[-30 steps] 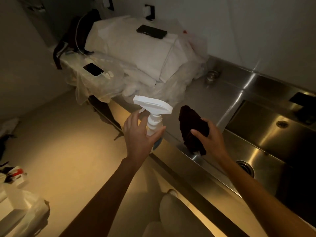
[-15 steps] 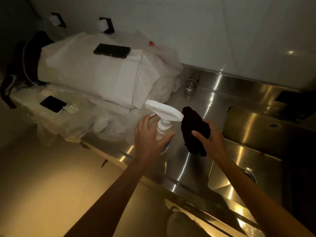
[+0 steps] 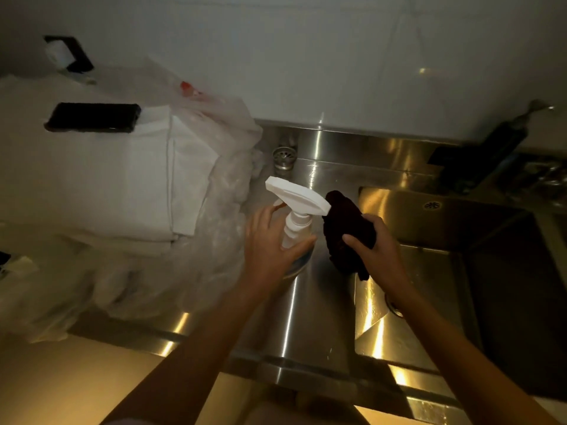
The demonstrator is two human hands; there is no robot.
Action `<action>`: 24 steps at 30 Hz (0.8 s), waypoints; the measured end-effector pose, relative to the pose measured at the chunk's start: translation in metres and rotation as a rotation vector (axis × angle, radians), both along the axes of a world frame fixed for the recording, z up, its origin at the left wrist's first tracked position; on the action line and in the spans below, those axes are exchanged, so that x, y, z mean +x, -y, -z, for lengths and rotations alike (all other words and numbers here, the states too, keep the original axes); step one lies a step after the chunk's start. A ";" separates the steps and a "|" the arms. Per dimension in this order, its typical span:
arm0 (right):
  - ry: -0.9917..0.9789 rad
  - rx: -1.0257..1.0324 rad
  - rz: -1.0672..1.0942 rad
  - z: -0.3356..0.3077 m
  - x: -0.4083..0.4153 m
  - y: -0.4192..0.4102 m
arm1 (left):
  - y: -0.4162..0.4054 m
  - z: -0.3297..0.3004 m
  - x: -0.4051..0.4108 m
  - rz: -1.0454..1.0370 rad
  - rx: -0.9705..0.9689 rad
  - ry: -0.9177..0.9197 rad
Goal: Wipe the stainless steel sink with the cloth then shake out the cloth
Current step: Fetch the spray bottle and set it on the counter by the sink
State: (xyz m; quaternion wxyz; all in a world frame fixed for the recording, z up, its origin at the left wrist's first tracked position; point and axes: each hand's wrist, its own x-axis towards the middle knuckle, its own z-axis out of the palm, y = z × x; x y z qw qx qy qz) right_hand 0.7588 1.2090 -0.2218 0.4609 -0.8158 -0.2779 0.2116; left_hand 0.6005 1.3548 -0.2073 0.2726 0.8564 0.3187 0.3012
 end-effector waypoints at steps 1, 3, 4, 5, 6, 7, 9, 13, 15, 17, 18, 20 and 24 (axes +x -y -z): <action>-0.002 -0.002 0.023 0.000 0.000 0.002 | -0.003 0.001 0.004 0.024 -0.002 0.001; -0.004 -0.007 0.084 0.002 -0.002 0.007 | -0.008 0.003 0.010 0.077 -0.012 -0.006; -0.003 -0.009 0.116 0.003 -0.004 0.009 | -0.011 0.004 0.012 0.101 -0.018 -0.011; 0.003 -0.009 0.148 0.002 -0.007 0.011 | -0.015 0.005 0.014 0.124 -0.024 -0.012; 0.007 -0.011 0.179 0.002 -0.011 0.012 | -0.018 0.004 0.016 0.147 -0.030 -0.009; 0.013 -0.016 0.202 0.002 -0.015 0.013 | -0.021 0.004 0.018 0.171 -0.031 -0.006; 0.024 -0.039 0.235 0.003 -0.021 0.014 | -0.026 0.004 0.019 0.213 -0.025 -0.003; 0.058 -0.063 0.300 0.003 -0.034 0.014 | -0.032 0.005 0.018 0.259 -0.057 0.004; 0.046 -0.057 0.320 0.002 -0.040 0.013 | -0.036 0.008 0.017 0.281 -0.073 0.011; 0.054 -0.059 0.330 0.002 -0.046 0.012 | -0.039 0.011 0.016 0.301 -0.060 0.027; 0.054 -0.062 0.335 0.001 -0.049 0.012 | -0.041 0.013 0.016 0.310 -0.060 0.033; 0.062 -0.067 0.346 0.000 -0.053 0.011 | -0.042 0.013 0.015 0.327 -0.084 0.047; 0.079 -0.066 0.358 -0.001 -0.060 0.011 | -0.045 0.019 0.015 0.344 -0.059 0.042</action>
